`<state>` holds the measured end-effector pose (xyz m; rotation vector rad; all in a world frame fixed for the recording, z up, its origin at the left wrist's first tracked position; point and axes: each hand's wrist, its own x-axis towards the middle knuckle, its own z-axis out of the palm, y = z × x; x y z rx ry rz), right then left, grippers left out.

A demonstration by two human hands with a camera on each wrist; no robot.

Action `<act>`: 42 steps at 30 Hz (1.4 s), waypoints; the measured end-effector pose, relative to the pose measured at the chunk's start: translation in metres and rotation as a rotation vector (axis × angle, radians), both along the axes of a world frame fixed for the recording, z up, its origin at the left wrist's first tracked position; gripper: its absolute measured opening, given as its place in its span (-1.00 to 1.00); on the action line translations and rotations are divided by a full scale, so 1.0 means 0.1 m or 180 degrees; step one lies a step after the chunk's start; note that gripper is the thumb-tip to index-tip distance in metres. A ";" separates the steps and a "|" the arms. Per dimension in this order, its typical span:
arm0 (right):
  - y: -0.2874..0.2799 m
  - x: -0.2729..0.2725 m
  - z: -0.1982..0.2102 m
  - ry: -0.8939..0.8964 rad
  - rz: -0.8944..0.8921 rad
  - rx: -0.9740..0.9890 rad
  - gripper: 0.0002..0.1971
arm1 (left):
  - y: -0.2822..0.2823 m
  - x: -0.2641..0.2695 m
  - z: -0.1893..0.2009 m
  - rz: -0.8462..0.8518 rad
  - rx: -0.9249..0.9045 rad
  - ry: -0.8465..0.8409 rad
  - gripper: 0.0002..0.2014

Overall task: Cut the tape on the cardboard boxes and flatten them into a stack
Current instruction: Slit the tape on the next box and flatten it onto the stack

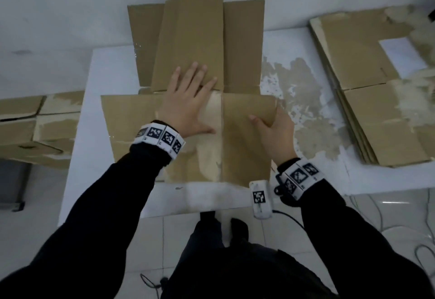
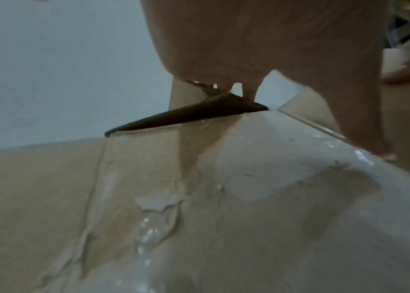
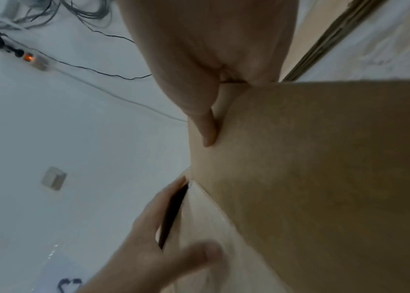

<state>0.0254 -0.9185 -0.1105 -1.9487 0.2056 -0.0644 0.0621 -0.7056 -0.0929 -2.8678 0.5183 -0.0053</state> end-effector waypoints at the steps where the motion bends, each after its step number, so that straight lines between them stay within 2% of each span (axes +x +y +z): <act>1: 0.04 0.08 -0.05 0.0083 -0.0009 -0.0128 -0.64 | 0.02 0.04 -0.14 0.0027 0.0086 0.0132 0.21; 4: 0.16 0.30 -0.33 0.0586 0.0023 -0.0473 -0.44 | 0.04 0.17 -0.53 0.0139 0.0233 0.0647 0.18; 7: 0.20 0.49 -0.63 0.1153 0.0096 -0.0817 -0.37 | 0.03 0.20 -0.79 0.0208 0.0236 0.1079 0.12; 9: 0.17 0.56 -0.74 0.1302 0.0073 -0.0860 -0.34 | 0.04 0.20 -0.90 0.0201 0.0098 0.1098 0.10; 11: 0.16 0.53 -0.85 0.1166 0.0071 -0.1329 -0.32 | 0.05 0.18 -0.96 0.0191 -0.0015 0.0993 0.10; 13: 0.27 0.41 -0.98 0.1029 0.0457 -0.2258 -0.32 | 0.02 0.08 -1.02 0.0251 -0.0159 0.0939 0.05; 15: 0.55 0.23 -1.13 0.0914 0.1236 -0.2760 -0.37 | -0.03 -0.11 -1.15 0.0222 -0.0533 0.1117 -0.13; 16: 0.69 0.14 -1.20 0.0845 0.1572 -0.2759 -0.41 | -0.02 -0.21 -1.23 0.0228 -0.0716 0.1308 -0.24; 18: 0.81 0.04 -1.31 0.0763 0.1848 -0.2765 -0.44 | 0.12 -0.30 -1.34 0.0523 -0.0869 0.1757 -0.23; 20: 0.67 0.04 -1.37 0.0827 0.1704 -0.2787 -0.40 | 0.41 -0.31 -1.39 0.0834 -0.0972 0.1934 -0.13; 23: 0.35 0.03 -1.37 0.0989 0.1259 -0.2796 -0.34 | 0.88 -0.33 -1.36 0.0992 -0.1139 0.2107 -0.07; 26: 0.30 0.02 -1.29 0.1180 0.1160 -0.2783 -0.35 | 1.08 -0.39 -1.31 0.1253 -0.1498 0.2159 0.03; 29: 0.37 0.10 -1.17 0.1051 0.0798 -0.2690 -0.31 | 1.10 -0.33 -1.14 0.1379 -0.1545 0.2371 -0.09; 31: 0.45 0.36 -1.06 0.0605 0.0542 -0.2329 -0.32 | 1.11 -0.10 -0.94 0.1387 -0.1491 0.2281 -0.34; 33: 0.63 0.77 -0.98 0.0257 0.0647 -0.2091 -0.44 | 1.02 0.24 -0.75 0.1399 -0.1920 0.1709 -0.58; 34: 0.77 1.00 -0.95 0.0253 0.0812 -0.2059 -0.48 | 0.95 0.46 -0.73 0.1346 -0.2070 0.1357 -0.63; 36: 1.09 1.46 -0.96 0.0486 0.1224 -0.2195 -0.45 | 0.80 0.92 -0.82 0.1114 -0.1870 0.1011 -0.57; 39: 1.43 1.79 -1.16 0.0798 0.1728 -0.2731 -0.44 | 0.65 1.39 -1.14 0.0892 -0.1237 0.1477 -0.43; 42: 1.47 1.83 -1.36 0.0855 0.1808 -0.3040 -0.47 | 0.67 1.48 -1.41 0.0825 -0.1159 0.1714 -0.41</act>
